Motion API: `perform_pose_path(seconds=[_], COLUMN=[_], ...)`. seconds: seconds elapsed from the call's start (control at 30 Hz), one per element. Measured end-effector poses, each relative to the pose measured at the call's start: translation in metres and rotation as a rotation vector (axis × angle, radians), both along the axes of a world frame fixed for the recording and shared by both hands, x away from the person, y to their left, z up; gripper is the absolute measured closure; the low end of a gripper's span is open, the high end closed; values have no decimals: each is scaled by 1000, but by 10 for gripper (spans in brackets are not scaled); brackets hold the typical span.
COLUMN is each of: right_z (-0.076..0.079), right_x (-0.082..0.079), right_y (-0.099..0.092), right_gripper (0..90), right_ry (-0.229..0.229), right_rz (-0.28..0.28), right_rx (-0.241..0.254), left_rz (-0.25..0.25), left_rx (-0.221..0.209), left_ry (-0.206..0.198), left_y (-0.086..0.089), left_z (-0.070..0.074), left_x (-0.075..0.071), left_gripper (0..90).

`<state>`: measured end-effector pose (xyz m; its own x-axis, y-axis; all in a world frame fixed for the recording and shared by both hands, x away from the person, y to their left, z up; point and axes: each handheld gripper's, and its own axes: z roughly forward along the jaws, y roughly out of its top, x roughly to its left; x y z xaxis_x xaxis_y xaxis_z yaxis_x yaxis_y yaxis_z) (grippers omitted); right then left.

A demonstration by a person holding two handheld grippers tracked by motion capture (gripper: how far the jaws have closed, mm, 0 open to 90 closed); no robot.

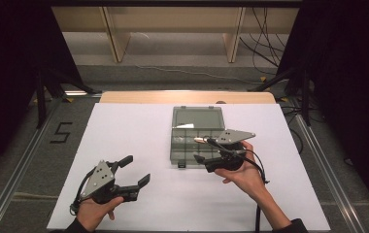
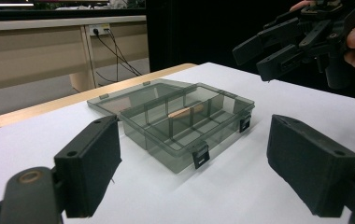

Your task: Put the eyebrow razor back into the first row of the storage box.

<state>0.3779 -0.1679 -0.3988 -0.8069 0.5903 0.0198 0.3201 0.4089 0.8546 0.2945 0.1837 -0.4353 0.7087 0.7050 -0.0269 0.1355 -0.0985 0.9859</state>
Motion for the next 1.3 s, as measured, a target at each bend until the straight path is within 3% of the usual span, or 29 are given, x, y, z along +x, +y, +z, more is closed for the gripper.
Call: perform_pose_path(seconds=[0.73,0.8,0.97,1.2,1.3], right_z=[-2,-1,-3,-7,-8], right_x=[-17,-19,-23,-29,-31], right_y=[-14,-14,-17,-24,-26], right_gripper=[260,259,252,245,244], right_ry=[-15,9,2,17,-7], right_rz=[-28,-25,-27,-34,-43], right_rx=[66,73,93,80,73], left_rz=[0,0,0,0,0], left_rx=[1,0,0,1,2], left_ry=[-1,-1,0,0,0], left_y=[0,0,0,0,0], left_z=[0,0,0,0,0], left_x=[0,0,0,0,0], left_gripper=[173,173,173,173,173])
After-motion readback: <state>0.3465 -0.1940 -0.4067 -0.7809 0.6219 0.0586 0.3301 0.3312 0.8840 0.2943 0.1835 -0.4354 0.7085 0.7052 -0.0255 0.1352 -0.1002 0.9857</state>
